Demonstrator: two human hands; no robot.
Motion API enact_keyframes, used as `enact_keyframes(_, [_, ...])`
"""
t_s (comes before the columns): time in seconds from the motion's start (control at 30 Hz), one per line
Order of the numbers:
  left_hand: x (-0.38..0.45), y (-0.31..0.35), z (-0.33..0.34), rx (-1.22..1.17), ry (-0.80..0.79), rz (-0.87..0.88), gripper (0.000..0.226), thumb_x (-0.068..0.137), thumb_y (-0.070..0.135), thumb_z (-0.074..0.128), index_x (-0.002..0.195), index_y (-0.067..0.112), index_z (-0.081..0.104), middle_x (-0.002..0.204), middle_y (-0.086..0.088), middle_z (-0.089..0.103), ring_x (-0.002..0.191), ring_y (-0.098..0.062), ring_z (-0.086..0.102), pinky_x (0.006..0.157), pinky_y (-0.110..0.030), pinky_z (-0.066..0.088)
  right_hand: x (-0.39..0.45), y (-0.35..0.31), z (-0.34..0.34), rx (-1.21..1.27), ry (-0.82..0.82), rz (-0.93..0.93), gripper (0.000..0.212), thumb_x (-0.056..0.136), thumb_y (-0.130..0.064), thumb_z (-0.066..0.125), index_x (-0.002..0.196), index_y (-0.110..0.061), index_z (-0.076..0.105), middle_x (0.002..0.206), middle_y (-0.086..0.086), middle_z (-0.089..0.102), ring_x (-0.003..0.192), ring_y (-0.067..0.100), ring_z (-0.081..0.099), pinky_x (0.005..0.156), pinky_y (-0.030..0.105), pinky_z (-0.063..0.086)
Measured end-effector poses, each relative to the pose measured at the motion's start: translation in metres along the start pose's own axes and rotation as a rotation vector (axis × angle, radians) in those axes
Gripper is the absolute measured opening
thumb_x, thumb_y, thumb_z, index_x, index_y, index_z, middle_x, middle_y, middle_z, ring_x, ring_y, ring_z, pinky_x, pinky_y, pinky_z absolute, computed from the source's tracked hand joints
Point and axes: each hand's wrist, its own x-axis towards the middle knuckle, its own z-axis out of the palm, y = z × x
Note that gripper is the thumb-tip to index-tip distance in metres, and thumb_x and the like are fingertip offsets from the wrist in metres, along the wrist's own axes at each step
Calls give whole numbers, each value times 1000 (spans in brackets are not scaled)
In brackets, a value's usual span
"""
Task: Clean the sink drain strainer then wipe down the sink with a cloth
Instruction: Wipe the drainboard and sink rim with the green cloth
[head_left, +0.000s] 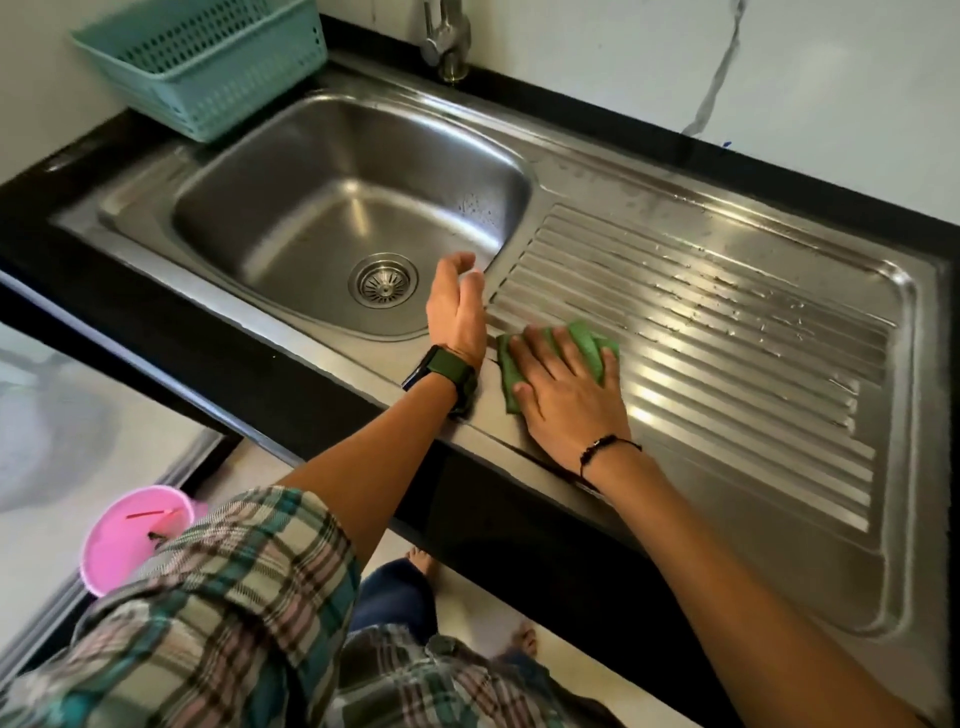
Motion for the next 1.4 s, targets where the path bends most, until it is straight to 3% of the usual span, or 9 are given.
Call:
enact_keyframes(0.13, [2, -5, 1, -28, -11, 14, 43, 77, 31, 37, 109, 8, 55, 100, 6, 57, 91, -11, 50, 74, -4, 38, 8, -9, 2, -23, 18, 43, 52, 92, -40, 17, 143, -37, 11, 155, -13, 14, 145, 15, 6, 111, 58, 1])
enact_keyframes(0.3, [3, -14, 3, -67, -100, -1, 41, 77, 37, 37, 108, 18, 54, 106, -7, 61, 97, -24, 55, 89, -41, 46, 34, -16, 8, -37, 26, 101, 52, 91, -44, 15, 142, -40, 7, 155, -13, 13, 145, 18, 4, 111, 57, -3])
enact_keyframes(0.47, [3, -21, 7, -111, -173, 40, 36, 79, 40, 33, 106, 26, 51, 97, 15, 57, 88, 10, 52, 81, -10, 41, 71, -27, 8, -65, -16, 200, 68, 87, -43, 36, 137, -39, -9, 154, -16, 0, 144, 16, -7, 113, 58, -3])
enact_keyframes(0.63, [6, -19, 8, -180, -241, -11, 38, 82, 33, 35, 112, 15, 51, 111, 0, 58, 97, 4, 54, 88, -13, 43, 96, -28, 1, -57, -41, 276, 60, 93, -38, 31, 145, -34, 0, 156, -15, -2, 144, 13, -10, 114, 55, -2])
enact_keyframes(0.77, [19, -9, 10, -171, -292, -12, 37, 84, 27, 35, 112, 9, 50, 119, -11, 58, 114, -20, 53, 100, -34, 43, 122, -29, -5, -76, -30, 354, 52, 97, -37, 24, 144, -38, 3, 156, -17, -1, 145, 14, -6, 114, 56, 2])
enact_keyframes(0.93, [33, -4, -1, -150, -379, 1, 31, 85, 27, 34, 108, 15, 51, 105, 1, 60, 92, -1, 56, 79, -8, 43, 128, -40, -12, -35, -61, 441, 54, 96, -36, 28, 145, -33, 5, 156, -14, -3, 145, 17, -7, 113, 58, 0])
enact_keyframes(1.1, [34, -9, -15, -82, -452, -40, 34, 89, 26, 35, 119, 16, 48, 120, -6, 57, 110, -19, 54, 98, -33, 43, 91, -68, -4, 21, -20, 542, 61, 93, -38, 32, 145, -34, 0, 156, -14, -6, 144, 15, -11, 115, 54, -5])
enact_keyframes(1.3, [35, -10, -14, -104, -491, -50, 37, 84, 32, 32, 116, 19, 47, 119, -7, 55, 107, -19, 53, 91, -31, 43, 87, -75, 1, -35, -40, 611, 67, 93, -38, 35, 144, -34, -8, 155, -15, -13, 143, 15, -15, 113, 54, -7])
enact_keyframes(1.4, [32, -10, -10, -137, -479, -52, 37, 83, 29, 35, 116, 19, 47, 122, -7, 53, 114, -19, 49, 102, -37, 38, 100, -66, 2, -75, -58, 606, 65, 94, -40, 34, 144, -36, -9, 155, -15, -15, 143, 15, -14, 113, 57, -2])
